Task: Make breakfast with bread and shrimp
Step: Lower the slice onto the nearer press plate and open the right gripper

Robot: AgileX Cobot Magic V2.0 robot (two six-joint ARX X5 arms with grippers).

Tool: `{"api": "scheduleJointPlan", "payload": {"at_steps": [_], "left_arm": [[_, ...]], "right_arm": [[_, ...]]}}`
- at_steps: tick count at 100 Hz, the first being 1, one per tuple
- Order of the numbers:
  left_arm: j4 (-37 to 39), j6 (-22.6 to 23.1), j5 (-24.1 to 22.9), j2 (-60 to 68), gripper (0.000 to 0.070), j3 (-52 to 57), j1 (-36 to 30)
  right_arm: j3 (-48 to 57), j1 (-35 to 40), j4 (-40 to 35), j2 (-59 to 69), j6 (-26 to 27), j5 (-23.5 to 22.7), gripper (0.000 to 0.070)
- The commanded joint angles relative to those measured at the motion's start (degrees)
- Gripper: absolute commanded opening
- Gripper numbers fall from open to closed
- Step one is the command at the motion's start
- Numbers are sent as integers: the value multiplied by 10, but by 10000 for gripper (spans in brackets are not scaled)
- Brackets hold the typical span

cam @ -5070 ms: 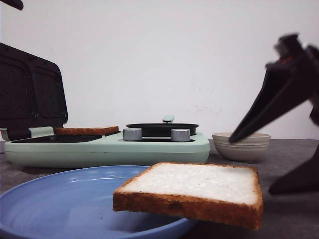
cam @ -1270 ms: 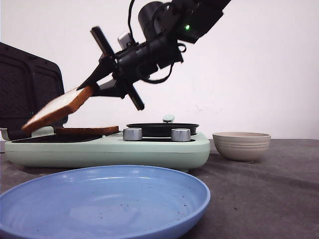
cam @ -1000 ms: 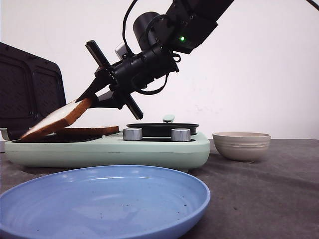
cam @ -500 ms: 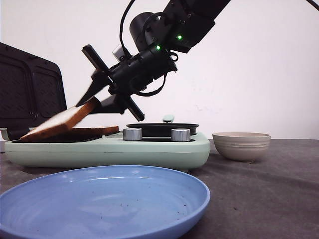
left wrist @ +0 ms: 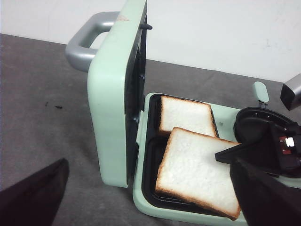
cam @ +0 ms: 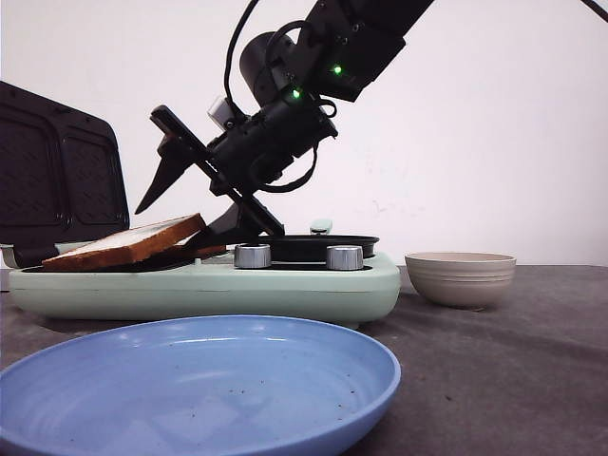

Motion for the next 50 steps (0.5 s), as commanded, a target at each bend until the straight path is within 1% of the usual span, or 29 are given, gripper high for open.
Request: {"api": "scheduleJointPlan", "payload": {"at_steps": [1,28,50], "left_arm": [[5,-1,-1,2,700,7,-2],[5,-1,-2,2,700,7,-1],[5,0,-2,2,700,7,-1]], "right_arm": [[14,5,3,13,-20,9,407],[15,5,-8,12,-44,38,407],[19,6,-12,12,-64,47,407]]}}
